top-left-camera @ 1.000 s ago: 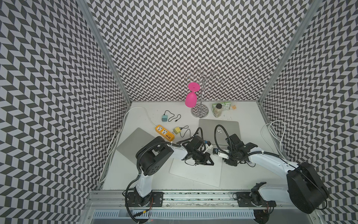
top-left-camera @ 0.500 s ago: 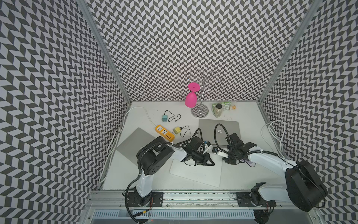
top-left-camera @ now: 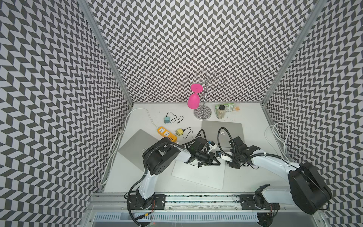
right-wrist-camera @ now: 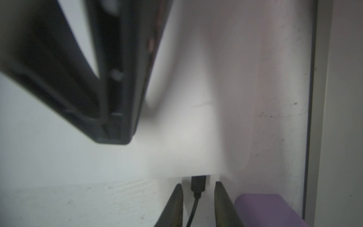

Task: Unplug the laptop charger
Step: Remove the charging cable from the laptop.

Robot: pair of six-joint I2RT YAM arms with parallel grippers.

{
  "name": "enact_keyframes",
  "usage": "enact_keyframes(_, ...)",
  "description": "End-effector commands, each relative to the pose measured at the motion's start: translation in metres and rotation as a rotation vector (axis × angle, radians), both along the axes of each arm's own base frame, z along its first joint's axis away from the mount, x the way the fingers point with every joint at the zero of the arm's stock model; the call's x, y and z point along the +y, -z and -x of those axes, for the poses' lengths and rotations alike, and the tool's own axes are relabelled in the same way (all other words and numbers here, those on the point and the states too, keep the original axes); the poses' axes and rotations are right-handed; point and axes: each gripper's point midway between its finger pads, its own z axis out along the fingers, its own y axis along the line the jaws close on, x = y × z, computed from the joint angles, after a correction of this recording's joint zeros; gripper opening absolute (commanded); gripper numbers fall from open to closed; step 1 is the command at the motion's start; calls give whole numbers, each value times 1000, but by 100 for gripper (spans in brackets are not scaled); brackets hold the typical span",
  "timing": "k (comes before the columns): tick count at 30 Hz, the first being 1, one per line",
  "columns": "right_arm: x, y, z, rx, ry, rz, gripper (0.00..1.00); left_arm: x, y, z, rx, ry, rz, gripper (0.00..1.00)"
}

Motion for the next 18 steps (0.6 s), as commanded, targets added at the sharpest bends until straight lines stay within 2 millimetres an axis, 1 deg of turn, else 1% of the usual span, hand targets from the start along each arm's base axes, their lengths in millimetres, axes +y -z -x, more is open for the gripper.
enact_keyframes(1,3,0,-5,-16,-13,-17,25,-1,22,-10,-5,-50,-37,0)
enact_keyframes(11,6,3,-4,-5,-18,-29,26,5,40,-12,12,-74,-76,0)
enact_keyframes(18,8,2,-6,-6,-19,-32,21,5,43,-12,16,-76,-79,0)
